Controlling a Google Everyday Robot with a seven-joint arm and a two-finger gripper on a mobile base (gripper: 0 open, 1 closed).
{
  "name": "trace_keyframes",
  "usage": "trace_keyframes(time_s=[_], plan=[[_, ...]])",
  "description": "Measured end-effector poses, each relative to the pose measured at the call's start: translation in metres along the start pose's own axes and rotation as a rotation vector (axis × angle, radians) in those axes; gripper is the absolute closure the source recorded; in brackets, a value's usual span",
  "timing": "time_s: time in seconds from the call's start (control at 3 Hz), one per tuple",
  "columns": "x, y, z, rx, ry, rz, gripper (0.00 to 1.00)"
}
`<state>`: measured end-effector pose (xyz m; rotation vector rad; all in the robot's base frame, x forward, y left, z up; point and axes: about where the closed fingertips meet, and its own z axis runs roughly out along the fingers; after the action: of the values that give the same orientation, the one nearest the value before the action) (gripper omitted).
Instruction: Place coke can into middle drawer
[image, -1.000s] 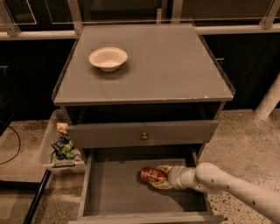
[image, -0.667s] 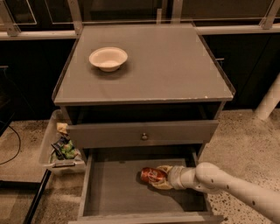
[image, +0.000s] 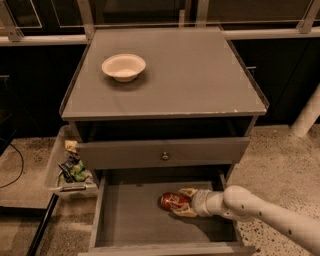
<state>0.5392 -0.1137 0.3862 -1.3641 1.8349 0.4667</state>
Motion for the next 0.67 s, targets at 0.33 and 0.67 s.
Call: trace_keyframes(time_s=[0.33, 0.67], plan=[[-0.007, 0.001, -0.004, -0.006, -0.012, -0.026, 0.00], [-0.023, -0.001, -0.020, -0.008, -0.028, -0.086, 0.00]])
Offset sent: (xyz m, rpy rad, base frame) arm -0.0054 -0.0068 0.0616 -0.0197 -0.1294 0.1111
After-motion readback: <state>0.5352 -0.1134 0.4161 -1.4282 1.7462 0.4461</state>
